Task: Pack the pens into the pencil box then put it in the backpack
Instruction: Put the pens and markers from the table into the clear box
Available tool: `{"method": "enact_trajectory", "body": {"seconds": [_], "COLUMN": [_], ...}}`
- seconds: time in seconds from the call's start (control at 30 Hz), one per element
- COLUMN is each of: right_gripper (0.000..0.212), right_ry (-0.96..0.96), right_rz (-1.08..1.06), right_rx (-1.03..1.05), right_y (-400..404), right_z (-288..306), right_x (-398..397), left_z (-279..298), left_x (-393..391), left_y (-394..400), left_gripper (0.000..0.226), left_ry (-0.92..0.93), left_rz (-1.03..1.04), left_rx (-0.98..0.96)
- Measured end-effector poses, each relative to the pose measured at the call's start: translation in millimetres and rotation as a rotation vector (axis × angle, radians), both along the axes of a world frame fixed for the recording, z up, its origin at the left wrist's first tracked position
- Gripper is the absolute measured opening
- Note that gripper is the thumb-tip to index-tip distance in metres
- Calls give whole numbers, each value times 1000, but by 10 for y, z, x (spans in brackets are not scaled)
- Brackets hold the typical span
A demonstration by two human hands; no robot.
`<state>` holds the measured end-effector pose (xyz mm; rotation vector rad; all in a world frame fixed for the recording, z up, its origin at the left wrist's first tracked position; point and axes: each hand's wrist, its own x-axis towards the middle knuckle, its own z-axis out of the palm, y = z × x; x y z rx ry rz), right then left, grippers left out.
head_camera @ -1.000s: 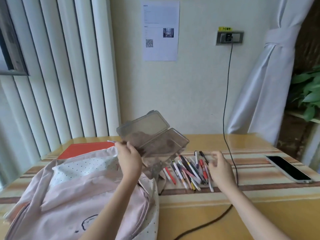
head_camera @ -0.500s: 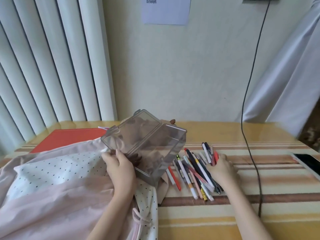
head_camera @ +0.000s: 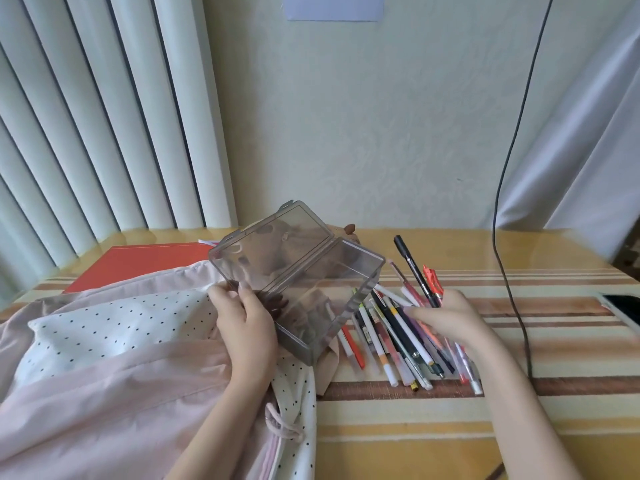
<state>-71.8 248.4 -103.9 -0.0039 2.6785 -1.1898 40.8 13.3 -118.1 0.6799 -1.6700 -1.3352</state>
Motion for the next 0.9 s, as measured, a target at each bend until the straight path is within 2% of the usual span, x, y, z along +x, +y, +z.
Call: {"method": "enact_trajectory", "body": {"seconds": [0.17, 0.3, 0.4, 0.5, 0.6, 0.67, 0.77, 0.9], "right_gripper": [21, 16, 19, 12, 10, 11, 14, 12], "right_ry": [98, 180, 246, 299, 250, 113, -43, -48], "right_rz": [113, 44, -28, 15, 137, 272, 452, 491], "right_rx": [-23, -81, -187, -383, -547, -607, -471, -328], "right_y": [-19, 36, 153, 256, 283, 267, 206, 88], "right_z": [190, 366, 495, 626, 693, 701, 678, 666], "right_x": [135, 192, 202, 220, 265, 305, 371, 427], "left_z": [140, 128, 89, 75, 155, 181, 188, 162], "left_x": [50, 58, 41, 40, 57, 52, 50, 26], "left_y": [110, 113, 54, 23, 56, 66, 68, 80], "left_gripper": [2, 2, 9, 5, 6, 8, 7, 6], "left_ry": [67, 73, 51, 25, 68, 102, 127, 61], "left_rz": [-51, -73, -61, -111, -197, -261, -362, -491], "left_rx": [-25, -40, 11, 56, 132, 179, 242, 151]}}
